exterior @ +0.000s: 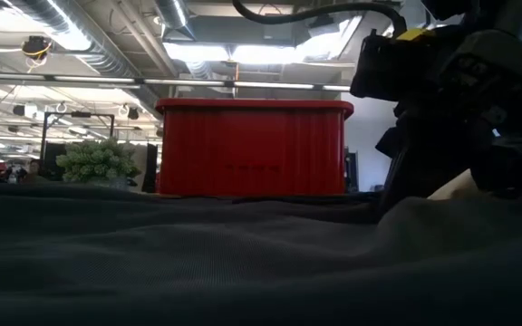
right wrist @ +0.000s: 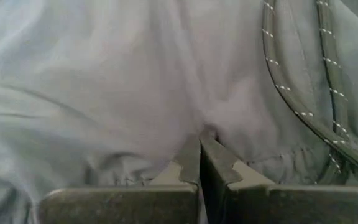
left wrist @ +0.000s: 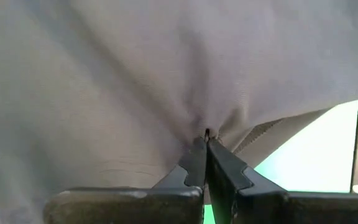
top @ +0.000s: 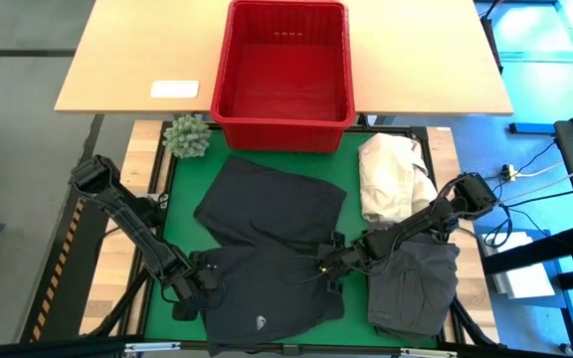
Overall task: Fold laundry
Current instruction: Fold the gray short
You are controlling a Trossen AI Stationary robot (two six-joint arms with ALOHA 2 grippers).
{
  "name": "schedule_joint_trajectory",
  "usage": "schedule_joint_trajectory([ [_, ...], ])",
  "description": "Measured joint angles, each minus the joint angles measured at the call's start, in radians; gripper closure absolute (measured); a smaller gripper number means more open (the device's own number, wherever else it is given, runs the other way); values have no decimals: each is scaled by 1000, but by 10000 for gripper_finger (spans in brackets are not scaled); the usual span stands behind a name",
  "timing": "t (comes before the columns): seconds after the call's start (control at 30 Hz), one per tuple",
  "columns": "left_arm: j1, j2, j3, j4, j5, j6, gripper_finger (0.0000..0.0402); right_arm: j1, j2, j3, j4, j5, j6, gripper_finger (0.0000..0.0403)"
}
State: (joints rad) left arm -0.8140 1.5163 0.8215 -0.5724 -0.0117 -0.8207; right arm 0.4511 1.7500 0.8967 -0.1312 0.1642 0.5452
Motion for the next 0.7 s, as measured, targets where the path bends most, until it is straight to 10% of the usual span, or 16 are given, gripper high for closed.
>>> schedule_joint_trajectory([
  [0.7, 13, -5, 0, -16, -31, -7, 401, 193, 60, 235, -84, -201, 22, 403],
])
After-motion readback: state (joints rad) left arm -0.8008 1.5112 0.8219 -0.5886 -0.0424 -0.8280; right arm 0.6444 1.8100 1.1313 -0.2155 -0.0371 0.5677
